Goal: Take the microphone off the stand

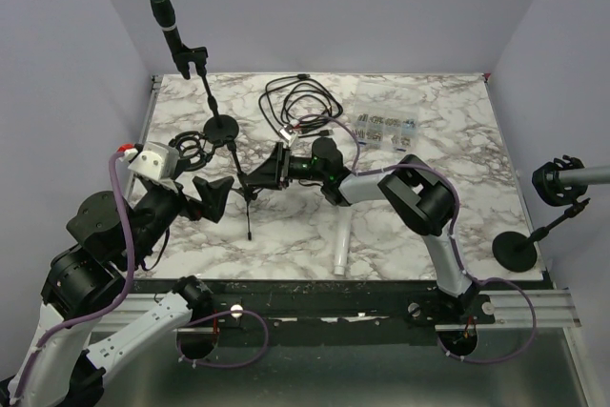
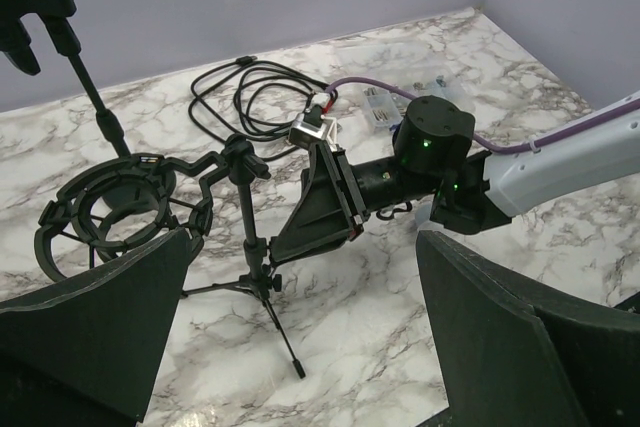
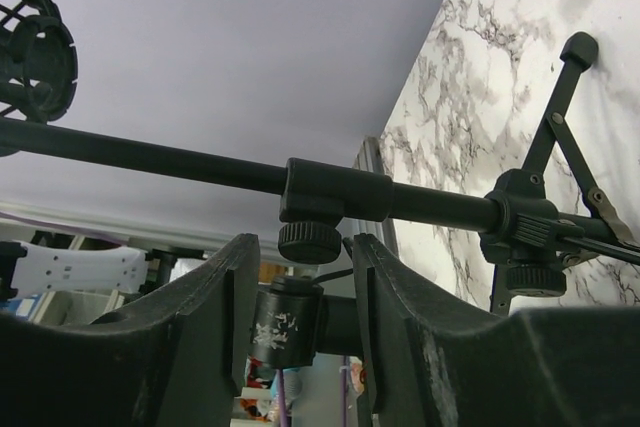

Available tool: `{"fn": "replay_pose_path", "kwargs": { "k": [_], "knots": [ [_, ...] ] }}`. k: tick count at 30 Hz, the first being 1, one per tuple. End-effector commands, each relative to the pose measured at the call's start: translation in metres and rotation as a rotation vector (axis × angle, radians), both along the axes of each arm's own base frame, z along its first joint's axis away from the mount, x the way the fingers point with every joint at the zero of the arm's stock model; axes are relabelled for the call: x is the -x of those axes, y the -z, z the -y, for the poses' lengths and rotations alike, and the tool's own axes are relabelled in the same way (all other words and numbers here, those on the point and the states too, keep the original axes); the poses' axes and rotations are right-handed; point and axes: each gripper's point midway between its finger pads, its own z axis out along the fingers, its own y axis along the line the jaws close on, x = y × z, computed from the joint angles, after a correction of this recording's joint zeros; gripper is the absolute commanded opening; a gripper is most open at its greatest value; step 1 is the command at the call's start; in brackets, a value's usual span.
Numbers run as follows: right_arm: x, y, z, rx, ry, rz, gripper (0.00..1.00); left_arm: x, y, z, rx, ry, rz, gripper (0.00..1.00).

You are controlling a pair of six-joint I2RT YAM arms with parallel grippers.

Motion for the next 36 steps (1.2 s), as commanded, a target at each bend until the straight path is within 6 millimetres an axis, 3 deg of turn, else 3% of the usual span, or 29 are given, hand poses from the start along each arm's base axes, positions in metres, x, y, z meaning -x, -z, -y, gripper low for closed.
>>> {"fn": "replay_pose_path", "kwargs": {
  "k": [1,7,9,12,13,23,28,36],
  "knots": [
    [0.002,-0.001,-0.006,-0.005,-0.02,0.029,0.46,-0.003,-0.003,-0.003,-0.003,-0.017,0.022,0.99],
    [-0.006,0.004,-0.008,0.046,0.005,0.056,0.35,-0.002,-0.002,-0.005,0.004,-0.026,0.021,0.98],
    [-0.008,0.009,-0.007,0.08,0.016,0.07,0.25,-0.001,-0.002,-0.006,0.005,-0.027,0.021,0.99],
    [-0.012,0.02,-0.006,0.151,0.035,0.104,0.03,-0.001,-0.002,-0.006,0.005,-0.028,0.021,0.99],
    [-0.013,0.025,-0.005,0.175,0.04,0.122,0.01,0.0,-0.002,-0.007,0.007,-0.029,0.023,0.99],
    [-0.026,0.071,0.006,0.511,0.155,0.458,0.01,0.002,-0.005,-0.016,0.049,-0.068,0.049,0.99],
    [-0.031,0.075,0.008,0.605,0.188,0.617,0.01,0.003,-0.008,-0.021,0.065,-0.085,0.059,0.99],
    [-0.044,0.059,0.015,0.781,0.295,0.948,0.01,0.005,-0.01,-0.025,0.079,-0.098,0.064,0.98]
  ]
}}
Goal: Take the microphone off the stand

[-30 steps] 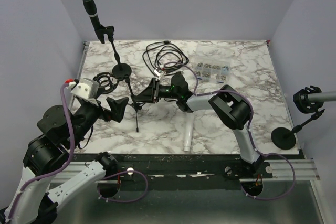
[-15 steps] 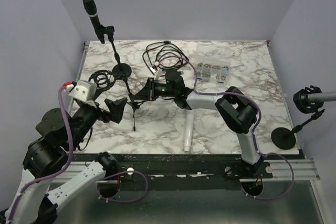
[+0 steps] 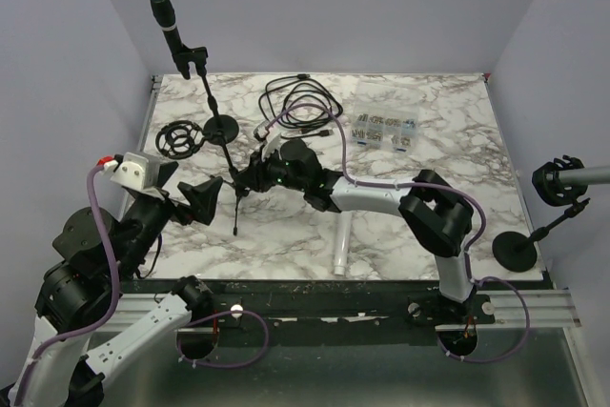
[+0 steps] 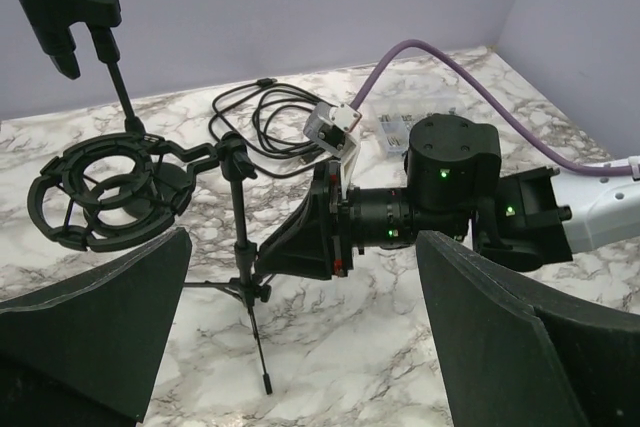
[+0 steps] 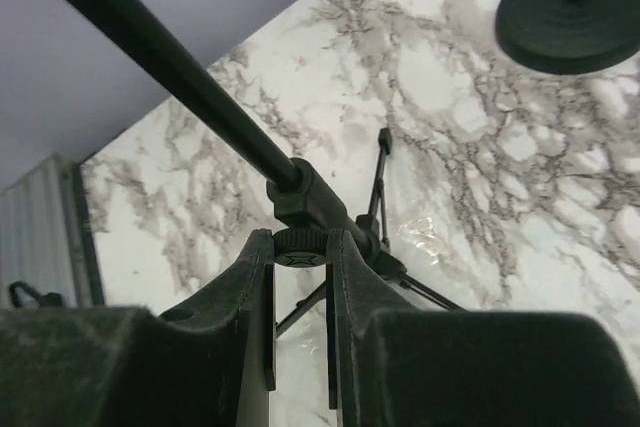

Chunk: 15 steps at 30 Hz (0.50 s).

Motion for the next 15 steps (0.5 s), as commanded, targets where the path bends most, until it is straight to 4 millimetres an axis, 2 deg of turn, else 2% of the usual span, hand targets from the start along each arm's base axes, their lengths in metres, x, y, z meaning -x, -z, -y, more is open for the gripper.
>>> {"fn": "replay_pose_path", "kwargs": {
  "k": [1,8,15],
  "knots": [
    [-0.02,0.052,0.035,0.344,0.151,0.181,0.01,-0.001,-0.005,-0.008,0.026,-0.04,0.017,0.99],
    [-0.021,0.031,0.031,0.538,0.184,0.488,0.01,-0.001,-0.005,-0.008,0.027,-0.041,0.019,0.99],
    [-0.015,0.029,0.031,0.816,0.27,0.803,0.01,0.002,-0.004,-0.014,0.027,-0.059,0.025,0.99]
  ]
}}
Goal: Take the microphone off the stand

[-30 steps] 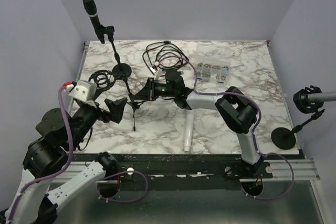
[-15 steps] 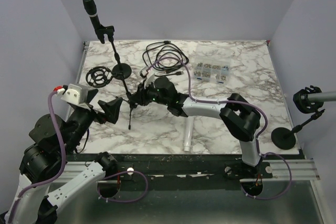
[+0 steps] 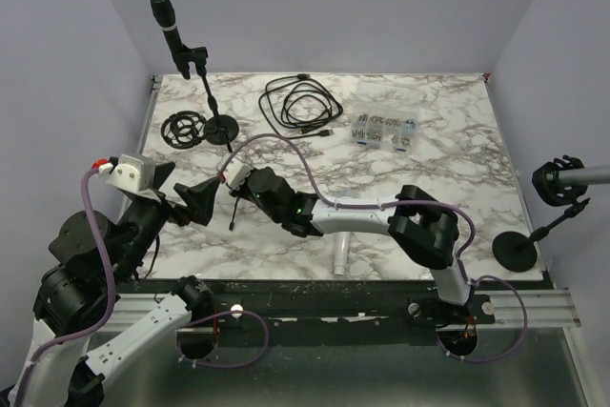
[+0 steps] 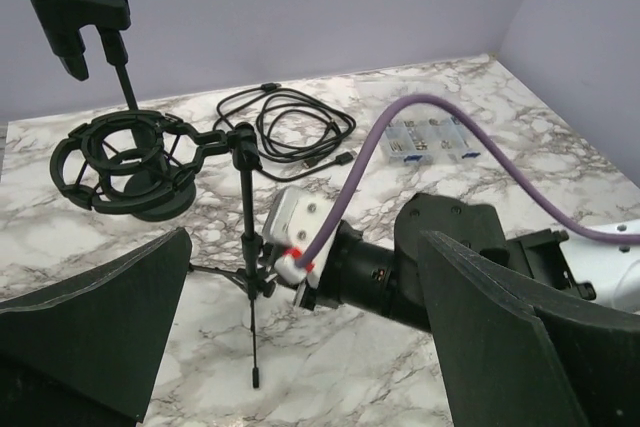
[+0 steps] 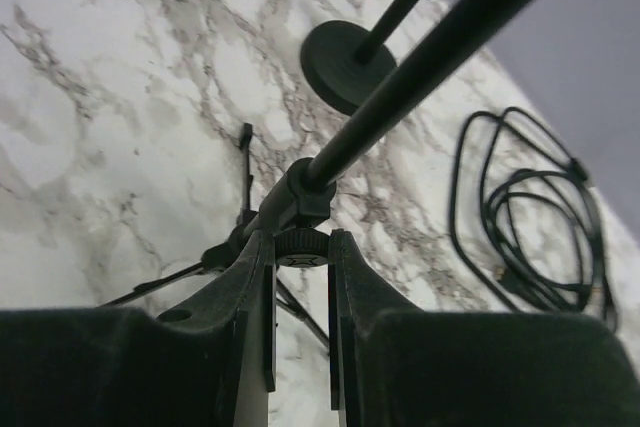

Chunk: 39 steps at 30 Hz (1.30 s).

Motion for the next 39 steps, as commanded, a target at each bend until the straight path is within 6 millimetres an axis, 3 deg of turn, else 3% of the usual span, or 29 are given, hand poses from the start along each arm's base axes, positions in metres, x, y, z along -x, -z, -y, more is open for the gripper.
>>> {"fn": "replay_pose_path", "kwargs": {
  "k": [1,12,19,29,34,39],
  "knots": [
    [-0.01,0.036,0.028,0.358,0.147,0.209,0.01,0.001,-0.002,-0.011,0.018,-0.048,0.02,0.99],
    [0.002,0.033,0.004,0.418,0.102,0.291,0.01,0.002,-0.002,-0.015,0.013,-0.059,0.018,0.98],
    [0.004,0.013,0.004,0.34,0.115,0.275,0.22,0.002,0.0,-0.015,0.017,-0.063,0.014,0.99],
    [0.021,-0.039,0.014,0.089,0.135,0.136,0.73,-0.001,0.0,-0.012,0.015,-0.058,0.005,0.99],
    [0.034,-0.042,0.027,-0.011,0.126,0.041,0.88,-0.002,0.002,-0.011,0.014,-0.059,0.001,0.99],
    [0.05,-0.041,0.026,-0.176,0.079,-0.169,0.93,-0.004,0.003,-0.009,0.013,-0.057,-0.001,0.99]
  ]
}}
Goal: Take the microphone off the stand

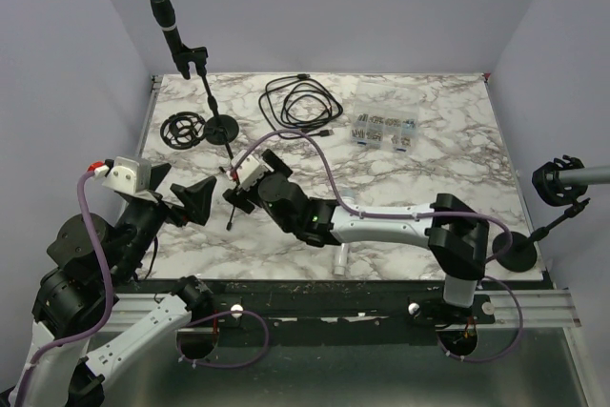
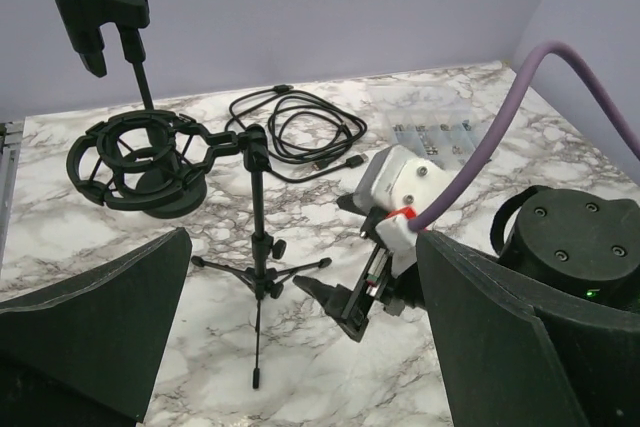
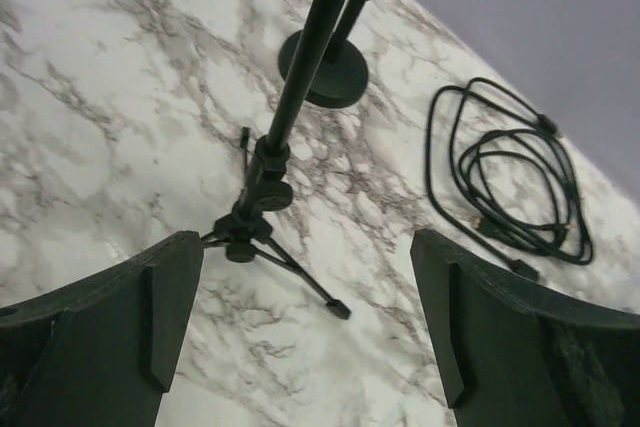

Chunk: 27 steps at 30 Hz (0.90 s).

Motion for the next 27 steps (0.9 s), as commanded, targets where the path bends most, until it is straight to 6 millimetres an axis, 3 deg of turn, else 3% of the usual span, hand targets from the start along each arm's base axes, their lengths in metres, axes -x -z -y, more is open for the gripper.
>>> {"fn": "replay_pose_path", "kwargs": {
  "k": [1,9,15,18,27],
  "knots": [
    [0.022,0.01,-0.009,-0.214,-0.078,-0.27,0.94,-0.006,0.003,0.001,0.004,-0.021,-0.01,0.98],
    [0.025,-0.016,-0.018,-0.681,-0.154,-0.84,0.97,-0.005,0.002,0.003,0.006,-0.01,-0.009,0.99],
    [0.009,0.0,-0.016,-0.912,-0.225,-1.216,0.95,-0.004,0.002,0.006,0.011,0.009,-0.017,0.99],
    [0.007,0.006,-0.018,-0.993,-0.298,-1.321,0.85,-0.003,0.003,0.007,0.015,0.016,-0.025,0.99],
    [0.001,0.03,-0.029,-1.083,-0.328,-1.411,0.79,0.002,0.002,0.011,0.031,0.043,-0.035,0.99]
  ]
}}
